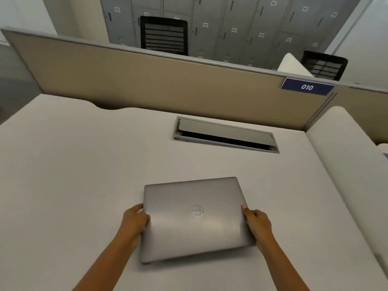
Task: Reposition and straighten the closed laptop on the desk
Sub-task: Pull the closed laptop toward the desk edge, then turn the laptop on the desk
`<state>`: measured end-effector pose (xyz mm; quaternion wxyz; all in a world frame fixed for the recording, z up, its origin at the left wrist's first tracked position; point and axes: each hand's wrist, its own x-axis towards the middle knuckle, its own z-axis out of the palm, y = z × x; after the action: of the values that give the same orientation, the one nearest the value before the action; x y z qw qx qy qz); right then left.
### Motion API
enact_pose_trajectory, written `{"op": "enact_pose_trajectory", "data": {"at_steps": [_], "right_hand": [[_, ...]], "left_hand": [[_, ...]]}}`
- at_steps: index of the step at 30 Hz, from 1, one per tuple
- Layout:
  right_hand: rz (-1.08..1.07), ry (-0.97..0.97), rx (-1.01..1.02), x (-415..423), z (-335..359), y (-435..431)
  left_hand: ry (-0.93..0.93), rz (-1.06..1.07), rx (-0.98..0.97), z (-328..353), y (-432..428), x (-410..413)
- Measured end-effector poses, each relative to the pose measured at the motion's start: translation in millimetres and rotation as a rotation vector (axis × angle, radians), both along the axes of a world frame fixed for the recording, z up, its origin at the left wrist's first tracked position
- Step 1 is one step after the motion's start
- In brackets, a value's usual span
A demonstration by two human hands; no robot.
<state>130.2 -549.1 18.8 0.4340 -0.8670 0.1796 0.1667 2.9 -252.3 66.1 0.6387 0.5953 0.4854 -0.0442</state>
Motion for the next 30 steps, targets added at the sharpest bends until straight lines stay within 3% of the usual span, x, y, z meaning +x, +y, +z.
{"op": "enact_pose_trajectory", "data": {"at_steps": [10, 30], "right_hand": [[-0.052, 0.016, -0.015, -21.5, -6.2, -43.0], [0.072, 0.005, -0.194, -12.8, -7.4, -42.2]], "left_hand": [[0.013, -0.094, 0.042, -8.9, -31.7, 19.1], [0.042, -0.215, 0.127, -37.1, 1.2, 42.8]]}}
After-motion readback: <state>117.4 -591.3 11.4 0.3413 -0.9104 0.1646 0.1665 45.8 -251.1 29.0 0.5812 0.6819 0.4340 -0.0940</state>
